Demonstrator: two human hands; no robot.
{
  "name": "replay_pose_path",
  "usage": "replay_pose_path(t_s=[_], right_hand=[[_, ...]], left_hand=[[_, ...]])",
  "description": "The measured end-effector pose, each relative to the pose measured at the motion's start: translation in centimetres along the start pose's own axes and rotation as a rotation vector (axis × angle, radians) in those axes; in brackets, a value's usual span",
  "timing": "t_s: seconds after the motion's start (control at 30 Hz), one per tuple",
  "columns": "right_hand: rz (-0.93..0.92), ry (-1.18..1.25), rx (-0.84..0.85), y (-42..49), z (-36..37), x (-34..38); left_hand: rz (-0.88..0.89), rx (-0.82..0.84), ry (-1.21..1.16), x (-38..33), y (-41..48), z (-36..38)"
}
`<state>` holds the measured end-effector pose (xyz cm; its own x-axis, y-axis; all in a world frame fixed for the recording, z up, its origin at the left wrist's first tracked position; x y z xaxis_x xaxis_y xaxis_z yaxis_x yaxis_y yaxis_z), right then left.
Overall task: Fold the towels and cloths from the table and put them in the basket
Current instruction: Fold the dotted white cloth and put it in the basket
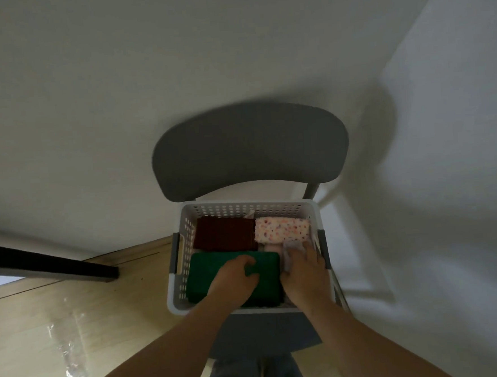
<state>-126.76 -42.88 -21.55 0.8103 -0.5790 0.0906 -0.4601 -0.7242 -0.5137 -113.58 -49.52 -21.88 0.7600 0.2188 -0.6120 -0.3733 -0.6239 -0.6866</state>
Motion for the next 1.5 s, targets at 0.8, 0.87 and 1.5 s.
replay_pose_path(t_s=[0.8,0.87,1.5], right_hand=[[-0.075,0.558,0.05,-34.4,4.6,-3.5],[-0.095,0.61,0.05,-37.6,6.3,-3.1],[-0.115,0.836,0.13,-74.1,25.9,8.8]], left_hand=[[0.098,-0.332,-0.492,9.6,-35.6,6.9],[0.111,-0.32,-0.55,11.5,-39.0,7.6],[0.106,-0.436,-0.671,42.6,-68.0,9.8]])
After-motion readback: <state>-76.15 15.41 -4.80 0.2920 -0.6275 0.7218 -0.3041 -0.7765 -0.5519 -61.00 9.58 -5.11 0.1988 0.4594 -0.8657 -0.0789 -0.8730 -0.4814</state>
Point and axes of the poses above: each hand's wrist, its own y-axis towards the middle knuckle, its own z-axis out of the palm, x = y × z, the point moved 4 cm from there along y, towards the middle knuckle, and after that the axes turned 14 degrees about -y, right-handed, at the moved point
